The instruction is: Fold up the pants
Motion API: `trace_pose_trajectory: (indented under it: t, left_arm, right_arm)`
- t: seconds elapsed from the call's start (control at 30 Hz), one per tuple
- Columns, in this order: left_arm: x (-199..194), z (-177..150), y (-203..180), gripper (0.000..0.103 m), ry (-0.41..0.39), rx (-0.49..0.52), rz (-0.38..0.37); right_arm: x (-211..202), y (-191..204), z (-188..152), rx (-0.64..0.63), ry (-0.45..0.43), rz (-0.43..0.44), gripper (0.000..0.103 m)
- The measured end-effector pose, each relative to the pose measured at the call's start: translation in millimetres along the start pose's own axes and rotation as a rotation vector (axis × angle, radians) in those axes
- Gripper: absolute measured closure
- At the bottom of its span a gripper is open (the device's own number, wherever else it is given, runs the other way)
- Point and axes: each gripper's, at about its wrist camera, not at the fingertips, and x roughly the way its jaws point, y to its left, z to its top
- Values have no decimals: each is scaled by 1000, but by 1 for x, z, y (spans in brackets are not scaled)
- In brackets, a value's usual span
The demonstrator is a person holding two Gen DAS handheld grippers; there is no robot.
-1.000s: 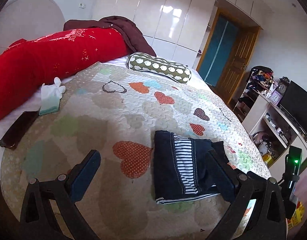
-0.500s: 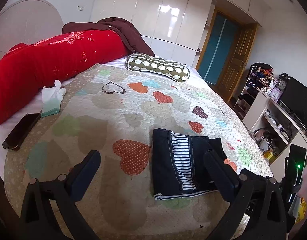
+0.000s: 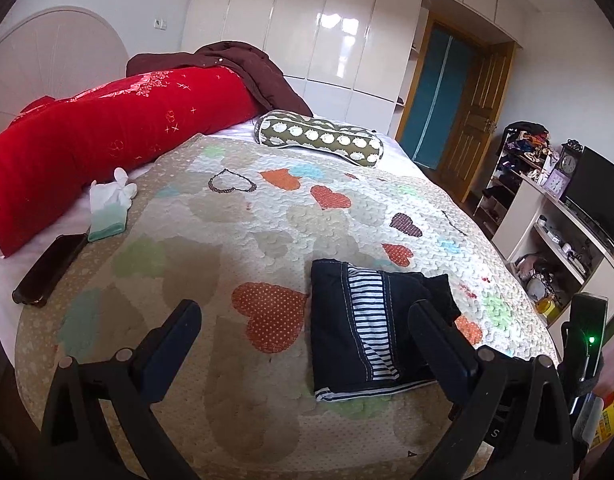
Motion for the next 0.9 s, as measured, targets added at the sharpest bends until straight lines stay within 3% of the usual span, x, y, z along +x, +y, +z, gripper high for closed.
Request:
trace_pose_trajectory:
  t: [0.23,0.4,0.53,0.8,0.9]
  left_arm:
    - [-1,1,1,0,-13,14,105]
    - [2,-1,5,0,4,-4,80]
    - [8,-5,2,0,38,25,112]
    - [19,-14,9,0,92,-15,111]
    - [25,-16,10,0,130,-18,84]
  right_arm:
    - [2,5,-3,-16,4,1,32]
    - [4,11,-7,-40,8,1,32]
    - [3,19,-9,-82,-5,-17,32]
    - [4,21,-10,-95,-10,-26,32]
    - [6,20,-11,-89,-5,-21,32]
